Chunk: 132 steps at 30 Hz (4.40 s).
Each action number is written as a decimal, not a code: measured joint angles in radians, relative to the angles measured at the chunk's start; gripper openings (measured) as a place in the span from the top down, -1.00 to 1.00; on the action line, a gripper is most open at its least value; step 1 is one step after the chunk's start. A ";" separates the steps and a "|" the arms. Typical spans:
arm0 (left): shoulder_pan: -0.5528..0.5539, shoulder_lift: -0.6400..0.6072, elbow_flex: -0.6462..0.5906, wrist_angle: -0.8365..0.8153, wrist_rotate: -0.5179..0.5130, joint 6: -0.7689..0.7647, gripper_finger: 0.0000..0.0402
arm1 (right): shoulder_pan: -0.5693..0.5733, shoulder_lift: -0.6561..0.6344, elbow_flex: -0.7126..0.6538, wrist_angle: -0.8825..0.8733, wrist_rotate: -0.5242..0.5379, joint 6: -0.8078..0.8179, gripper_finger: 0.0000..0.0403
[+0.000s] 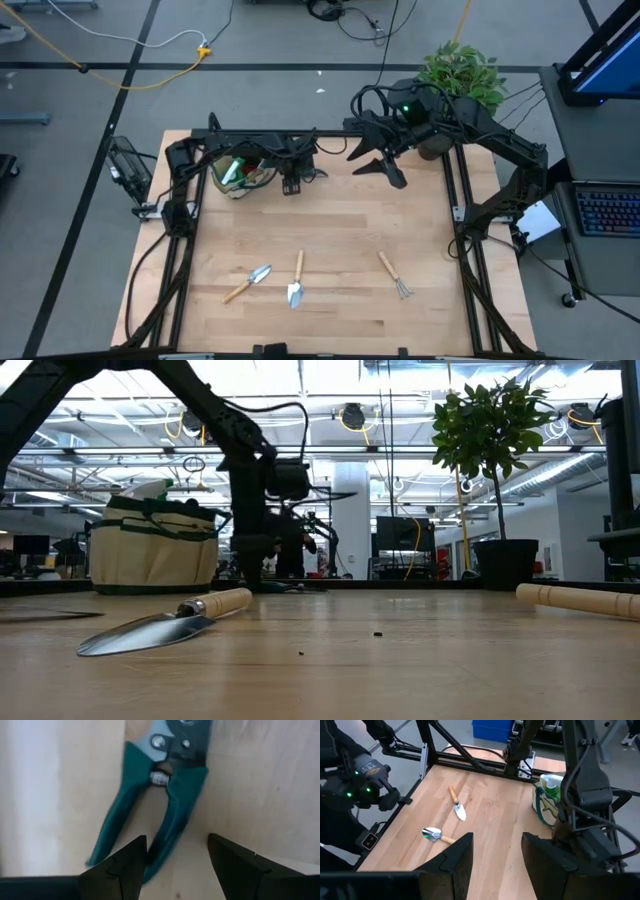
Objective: Pick & Place Garden tools in Gardening bag
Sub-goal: Put the shear scissor into the gardening bag
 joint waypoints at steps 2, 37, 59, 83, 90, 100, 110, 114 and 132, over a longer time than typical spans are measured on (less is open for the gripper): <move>0.006 -0.007 -0.027 0.021 0.007 -0.011 -0.09 | 0.000 0.000 0.000 0.009 0.000 0.000 0.21; -0.095 -0.204 -0.074 0.255 -0.048 -0.040 0.76 | 0.000 0.000 0.000 0.115 0.000 0.053 0.21; -0.220 -0.585 0.096 -0.092 -0.319 -0.301 0.76 | 0.000 0.001 0.000 0.110 0.001 -0.040 0.21; -0.316 -0.587 0.405 -0.852 -0.311 -0.780 0.76 | 0.000 0.001 -0.177 0.172 0.101 -0.148 0.21; -0.325 -0.587 0.423 -0.856 -0.222 -0.804 0.76 | 0.013 0.001 -0.404 0.413 0.100 -0.161 0.21; -0.319 -0.573 0.423 -0.856 -0.115 -0.891 0.76 | 0.039 0.001 -0.612 0.662 0.099 -0.158 0.21; -0.319 -0.475 0.430 -0.854 -0.028 -0.902 0.76 | 0.051 0.001 -0.652 0.698 0.097 -0.146 0.21; -0.319 -0.442 0.483 -0.855 -0.027 -0.902 0.76 | 0.051 0.001 -0.658 0.696 0.097 -0.148 0.21; -0.319 -0.299 0.695 -0.856 0.123 -0.887 0.76 | 0.050 0.001 -0.658 0.792 0.308 -0.284 0.21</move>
